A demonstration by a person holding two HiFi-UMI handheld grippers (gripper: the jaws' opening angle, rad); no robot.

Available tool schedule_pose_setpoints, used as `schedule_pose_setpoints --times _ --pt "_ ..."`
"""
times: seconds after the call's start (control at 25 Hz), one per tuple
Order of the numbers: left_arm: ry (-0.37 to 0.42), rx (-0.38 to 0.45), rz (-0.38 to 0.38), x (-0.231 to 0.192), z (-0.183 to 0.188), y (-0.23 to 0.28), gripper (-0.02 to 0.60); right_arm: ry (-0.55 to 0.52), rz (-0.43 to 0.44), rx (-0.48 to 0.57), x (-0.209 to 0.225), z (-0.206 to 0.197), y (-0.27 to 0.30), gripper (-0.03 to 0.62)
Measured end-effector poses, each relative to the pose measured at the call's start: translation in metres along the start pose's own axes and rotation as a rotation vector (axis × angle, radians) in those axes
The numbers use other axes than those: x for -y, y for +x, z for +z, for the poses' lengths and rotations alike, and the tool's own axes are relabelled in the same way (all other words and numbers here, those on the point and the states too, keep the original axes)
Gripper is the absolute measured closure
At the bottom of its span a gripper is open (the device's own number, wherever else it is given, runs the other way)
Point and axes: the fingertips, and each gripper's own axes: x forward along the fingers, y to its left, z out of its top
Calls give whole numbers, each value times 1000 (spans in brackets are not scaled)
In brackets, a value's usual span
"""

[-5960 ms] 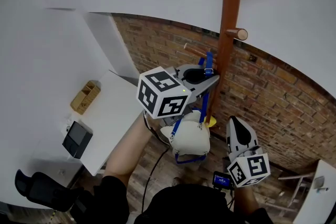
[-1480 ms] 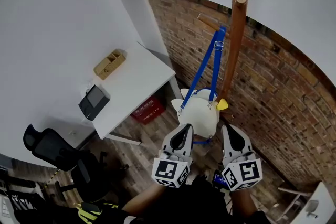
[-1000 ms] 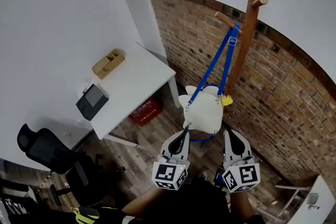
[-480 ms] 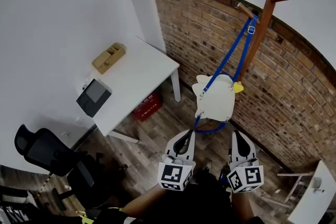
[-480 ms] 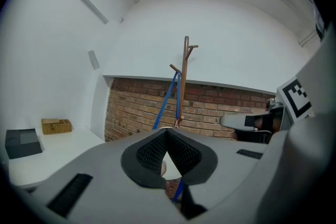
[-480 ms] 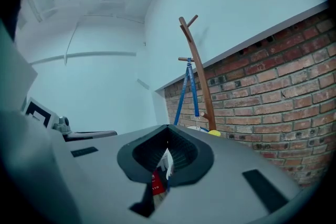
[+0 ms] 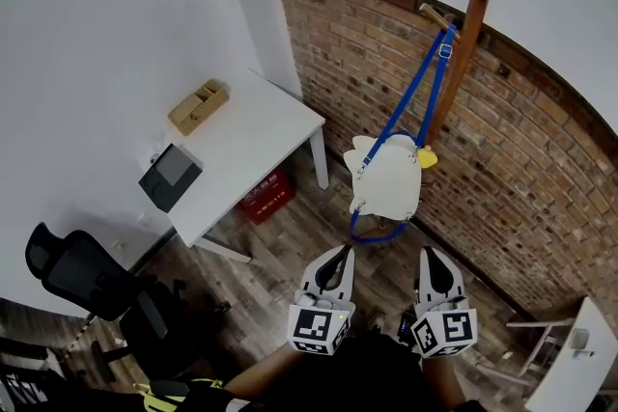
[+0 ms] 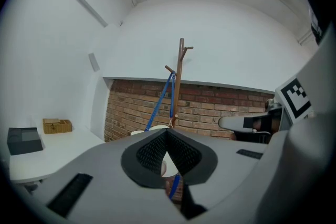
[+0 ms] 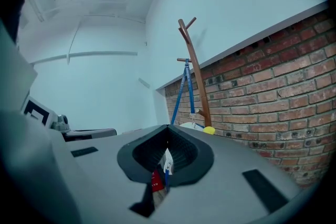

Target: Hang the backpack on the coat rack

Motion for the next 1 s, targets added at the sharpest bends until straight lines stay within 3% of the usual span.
schedule_pose_setpoints --times 0.44,1.0 --pt "-20 -3 13 25 -9 8 574 -8 21 5 20 1 -4 583" --pt "-22 -1 23 24 -10 15 574 -34 50 15 23 10 3 582"
